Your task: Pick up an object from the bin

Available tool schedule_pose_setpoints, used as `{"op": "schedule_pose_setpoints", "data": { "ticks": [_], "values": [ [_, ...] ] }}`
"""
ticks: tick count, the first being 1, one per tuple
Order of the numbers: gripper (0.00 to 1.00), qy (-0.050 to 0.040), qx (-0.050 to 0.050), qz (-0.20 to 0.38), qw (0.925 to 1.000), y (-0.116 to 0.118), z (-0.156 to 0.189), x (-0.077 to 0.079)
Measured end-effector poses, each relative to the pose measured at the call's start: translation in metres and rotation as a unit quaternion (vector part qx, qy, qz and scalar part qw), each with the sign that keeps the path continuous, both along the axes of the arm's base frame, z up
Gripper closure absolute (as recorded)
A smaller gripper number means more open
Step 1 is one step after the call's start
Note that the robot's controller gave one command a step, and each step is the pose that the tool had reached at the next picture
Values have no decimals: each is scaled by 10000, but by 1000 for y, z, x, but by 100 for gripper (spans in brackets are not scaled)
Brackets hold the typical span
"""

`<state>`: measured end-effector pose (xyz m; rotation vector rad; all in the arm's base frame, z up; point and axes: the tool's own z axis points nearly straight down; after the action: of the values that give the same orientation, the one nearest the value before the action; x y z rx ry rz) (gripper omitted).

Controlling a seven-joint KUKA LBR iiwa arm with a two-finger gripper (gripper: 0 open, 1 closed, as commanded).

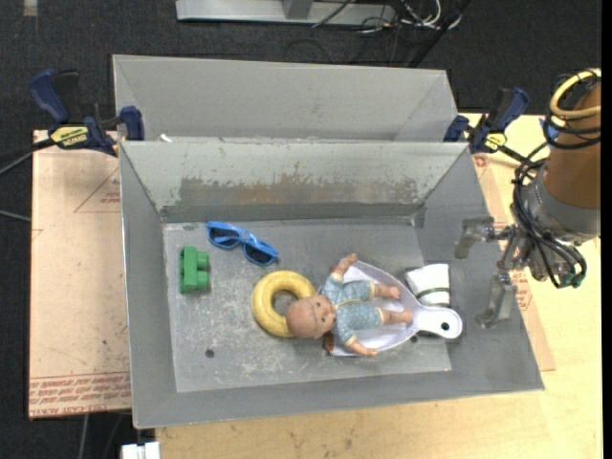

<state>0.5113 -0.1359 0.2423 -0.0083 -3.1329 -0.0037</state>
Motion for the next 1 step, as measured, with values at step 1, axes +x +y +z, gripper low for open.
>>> {"op": "schedule_pose_setpoints", "data": {
  "ticks": [1],
  "values": [
    [0,-36,-7,22,10000,1,4,2]
  ]
}}
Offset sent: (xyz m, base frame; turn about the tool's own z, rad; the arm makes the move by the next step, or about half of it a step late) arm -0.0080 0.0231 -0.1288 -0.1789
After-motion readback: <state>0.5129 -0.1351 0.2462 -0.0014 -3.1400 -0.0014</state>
